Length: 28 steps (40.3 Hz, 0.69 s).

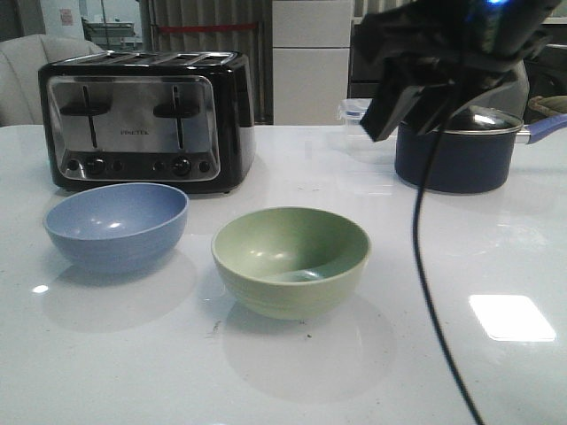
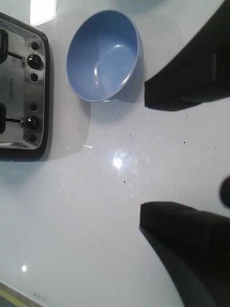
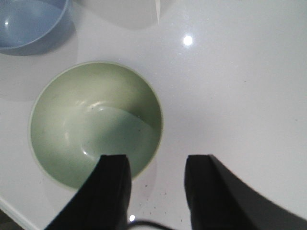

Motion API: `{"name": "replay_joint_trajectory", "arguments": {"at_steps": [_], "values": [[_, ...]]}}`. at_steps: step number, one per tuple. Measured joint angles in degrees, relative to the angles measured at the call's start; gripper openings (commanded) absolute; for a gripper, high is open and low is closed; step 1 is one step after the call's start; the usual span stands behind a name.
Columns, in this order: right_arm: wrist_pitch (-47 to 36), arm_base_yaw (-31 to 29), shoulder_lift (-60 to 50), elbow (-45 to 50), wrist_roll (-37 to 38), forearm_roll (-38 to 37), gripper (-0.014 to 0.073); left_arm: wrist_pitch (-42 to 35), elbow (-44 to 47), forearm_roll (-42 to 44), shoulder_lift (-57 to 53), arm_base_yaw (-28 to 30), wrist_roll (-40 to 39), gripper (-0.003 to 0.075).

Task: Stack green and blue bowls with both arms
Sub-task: 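Release the green bowl and lift the right gripper away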

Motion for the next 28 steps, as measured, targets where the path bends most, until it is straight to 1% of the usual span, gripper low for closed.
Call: {"name": "replay_joint_trajectory", "arguments": {"at_steps": [6, 11, 15, 19, 26, 28], "values": [[-0.47, 0.0, -10.01, 6.47, -1.75, 0.0, 0.0401, -1.16, 0.0, -0.71, 1.02, -1.71, 0.34, 0.0475], [-0.47, 0.0, -18.41, 11.21, -2.09, 0.0, 0.0401, -1.81, 0.0, -0.93, 3.93, -4.99, 1.43, 0.0476], [-0.47, 0.0, -23.96, 13.87, -2.21, 0.0, 0.0401, -1.94, -0.14, -1.01, 7.93, -7.66, 1.43, 0.0477], [-0.25, 0.0, -29.06, 16.13, -2.21, 0.0, 0.0401, -2.04, -1.39, -1.53, 12.51, -8.93, 1.43, 0.0485], [1.97, 0.0, -33.76, 17.14, -2.21, 0.0, 0.0401, -2.15, -5.9, -2.99, 22.21, -9.31, 1.43, 0.0559], [2.46, 0.0, -34.12, 17.14, -2.21, 0.0, 0.0401, -2.16, -7.51, -3.1, 25.19, -9.31, 1.43, 0.0568]]}}
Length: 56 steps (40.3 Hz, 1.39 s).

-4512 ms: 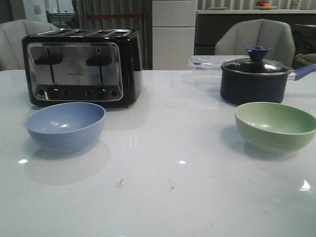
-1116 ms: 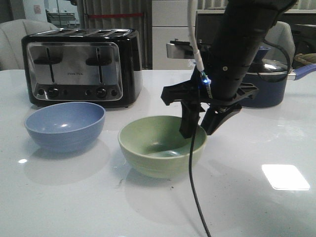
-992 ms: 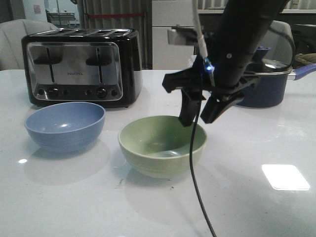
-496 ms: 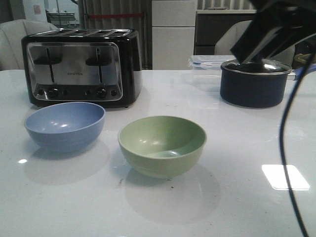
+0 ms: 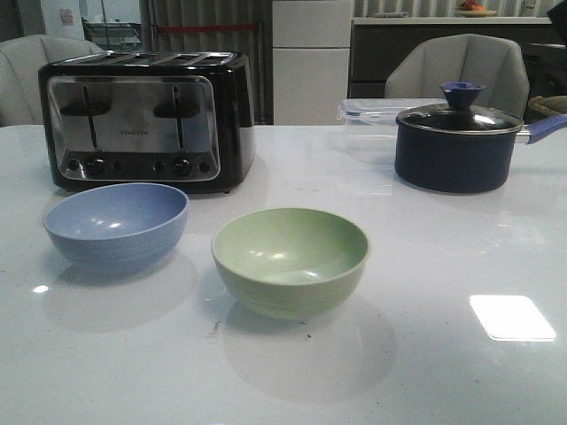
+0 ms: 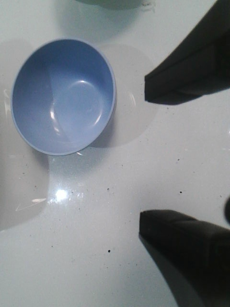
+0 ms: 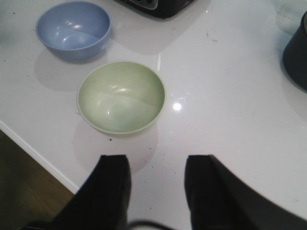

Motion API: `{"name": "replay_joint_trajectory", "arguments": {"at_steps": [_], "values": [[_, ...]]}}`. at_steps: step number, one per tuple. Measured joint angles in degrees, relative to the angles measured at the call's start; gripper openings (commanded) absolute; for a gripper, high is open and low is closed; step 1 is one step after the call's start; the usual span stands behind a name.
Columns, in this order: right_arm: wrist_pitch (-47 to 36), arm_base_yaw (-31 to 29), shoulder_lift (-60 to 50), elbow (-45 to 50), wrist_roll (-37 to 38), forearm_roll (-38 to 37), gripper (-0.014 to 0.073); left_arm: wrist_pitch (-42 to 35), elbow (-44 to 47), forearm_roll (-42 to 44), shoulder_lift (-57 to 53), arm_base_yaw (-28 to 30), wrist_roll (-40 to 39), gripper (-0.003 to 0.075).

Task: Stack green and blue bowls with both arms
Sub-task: 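Release the green bowl and lift the right gripper away, then lower the left gripper into the light blue bowl and grip its rim, then lift the blue bowl with the left gripper onto the green bowl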

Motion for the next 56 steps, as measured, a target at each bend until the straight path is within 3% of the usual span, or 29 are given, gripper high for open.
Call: {"name": "replay_joint_trajectory", "arguments": {"at_steps": [21, 26, 34, 38, 45, 56], "values": [[1.82, 0.0, -0.24, 0.0, 0.0, 0.0, 0.0401, -3.71, -14.7, -1.46, 30.64, 0.0, 0.0, 0.0558], [1.82, 0.0, -0.24, 0.0, 0.0, 0.0, 0.0401, -5.25, -17.28, -1.67, 35.72, 0.0, 0.0, 0.0465], [1.86, 0.0, -0.24, 0.0, 0.0, 0.0, 0.0401, -6.53, -19.78, -1.78, 40.5, 0.0, 0.0, 0.019], [1.86, 0.0, -0.24, 0.0, 0.0, 0.0, 0.0401, -6.92, -19.92, -1.78, 40.92, 0.0, 0.0, 0.0092], [1.86, 0.0, -0.24, 0.0, 0.0, 0.0, 0.0401, -6.35, -20.2, -2.15, 39.92, 0.0, 0.0, 0.0097], [1.86, 0.0, -0.24, 0.0, 0.0, 0.0, 0.0401, 1.2, -23.63, -2.82, 32.34, -2.47, 0.49, 0.0097]]}}
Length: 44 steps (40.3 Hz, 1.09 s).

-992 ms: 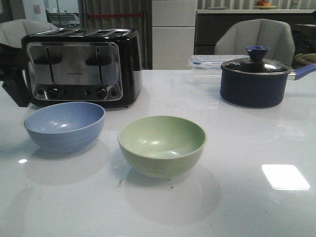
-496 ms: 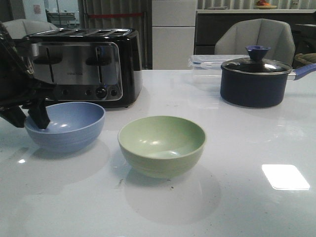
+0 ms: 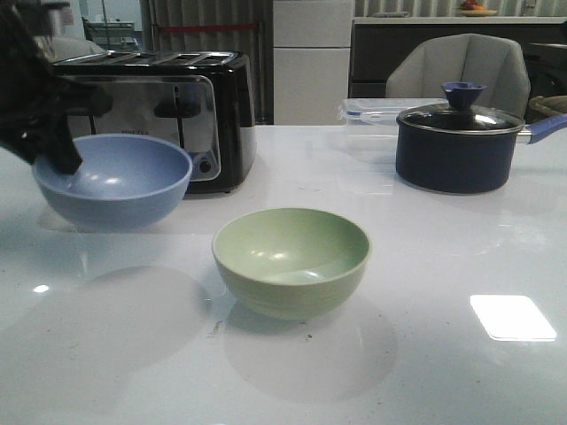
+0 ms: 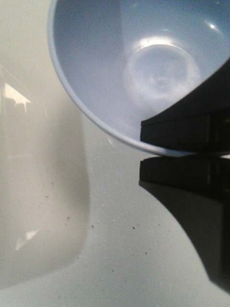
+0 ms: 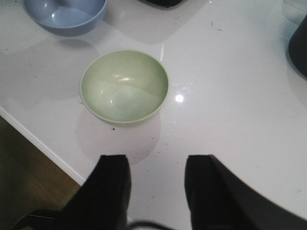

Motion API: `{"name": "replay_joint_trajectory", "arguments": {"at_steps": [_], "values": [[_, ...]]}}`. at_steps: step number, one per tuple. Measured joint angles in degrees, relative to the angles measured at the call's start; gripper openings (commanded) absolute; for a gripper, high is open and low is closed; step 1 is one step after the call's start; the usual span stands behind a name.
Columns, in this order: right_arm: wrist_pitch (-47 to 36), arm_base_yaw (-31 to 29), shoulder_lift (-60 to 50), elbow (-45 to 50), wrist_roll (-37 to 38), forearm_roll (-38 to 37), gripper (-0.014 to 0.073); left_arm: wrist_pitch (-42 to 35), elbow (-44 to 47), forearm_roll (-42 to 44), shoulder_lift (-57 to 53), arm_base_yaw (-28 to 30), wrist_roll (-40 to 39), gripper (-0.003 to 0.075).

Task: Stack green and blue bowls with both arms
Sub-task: 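Lift the blue bowl with the left gripper onto the green bowl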

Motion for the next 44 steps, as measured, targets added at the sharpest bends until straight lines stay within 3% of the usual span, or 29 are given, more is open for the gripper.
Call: {"name": "replay_joint_trajectory", "arguments": {"at_steps": [10, 21, 35, 41, 44], "values": [[0.0, 0.0, 0.0, 0.0, 0.0, 0.0, 0.0401, 4.13, -4.23, -6.31, -2.74, -7.41, 3.83, 0.0097], [0.0, 0.0, 0.0, 0.0, 0.0, 0.0, 0.0401, 1.68, -4.35, -8.35, -0.38, -16.43, 5.14, 0.0097], [0.09, 0.0, 0.0, 0.0, 0.0, 0.0, 0.0401, -3.26, -4.35, -9.8, 7.38, -18.59, 5.22, 0.0102], [0.09, 0.0, 0.0, 0.0, 0.0, 0.0, 0.0401, -3.5, -4.35, -10.79, 9.54, -18.59, 5.22, 0.0187], [0.09, 0.0, 0.0, 0.0, 0.0, 0.0, 0.0401, -3.59, -4.35, -11.05, 9.66, -18.59, 5.22, 0.0279]]}}
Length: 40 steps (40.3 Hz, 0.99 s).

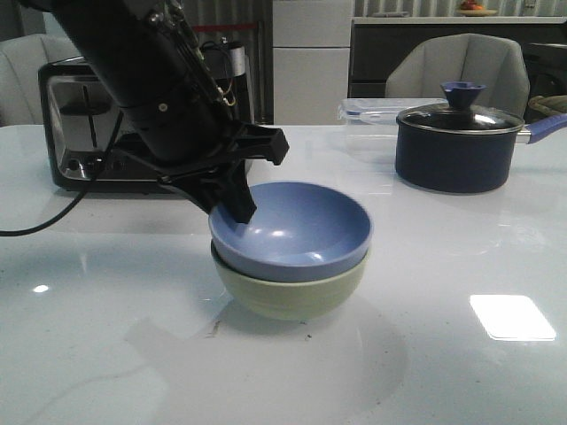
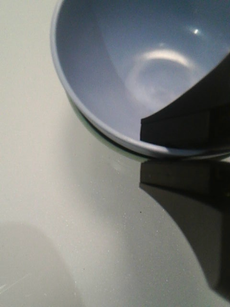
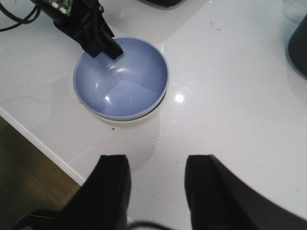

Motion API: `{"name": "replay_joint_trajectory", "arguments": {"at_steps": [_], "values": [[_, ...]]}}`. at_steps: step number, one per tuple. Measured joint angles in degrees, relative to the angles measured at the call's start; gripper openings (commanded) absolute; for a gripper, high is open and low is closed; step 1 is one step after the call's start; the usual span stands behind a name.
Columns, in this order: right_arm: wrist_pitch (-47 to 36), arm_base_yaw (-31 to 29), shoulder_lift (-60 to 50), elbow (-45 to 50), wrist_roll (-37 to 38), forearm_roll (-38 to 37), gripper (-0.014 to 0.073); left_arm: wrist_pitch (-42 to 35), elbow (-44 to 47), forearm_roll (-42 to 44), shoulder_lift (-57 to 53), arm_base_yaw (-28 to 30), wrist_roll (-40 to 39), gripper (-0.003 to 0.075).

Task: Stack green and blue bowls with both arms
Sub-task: 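Lift the blue bowl with the left gripper onto the green bowl, then release the blue bowl and withdraw the left gripper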

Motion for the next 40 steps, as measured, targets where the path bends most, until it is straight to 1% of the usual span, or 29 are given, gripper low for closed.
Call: {"name": "replay_joint_trajectory", "arguments": {"at_steps": [4, 7, 15, 24, 40], "values": [[0.0, 0.0, 0.0, 0.0, 0.0, 0.0, 0.0401, -0.03, -0.09, -0.17, 0.0, 0.0, 0.0, 0.0404], [0.0, 0.0, 0.0, 0.0, 0.0, 0.0, 0.0401, -0.03, -0.09, -0.17, 0.0, 0.0, 0.0, 0.0455], [0.0, 0.0, 0.0, 0.0, 0.0, 0.0, 0.0401, 1.94, -0.09, 2.15, -2.9, 0.0, 0.0, 0.0456], [0.0, 0.0, 0.0, 0.0, 0.0, 0.0, 0.0401, 7.94, 0.99, 5.72, -13.99, 0.0, 0.0, 0.0456], [0.0, 0.0, 0.0, 0.0, 0.0, 0.0, 0.0401, 8.09, 18.77, 8.54, -42.95, 0.0, 0.0, 0.0456]]}}
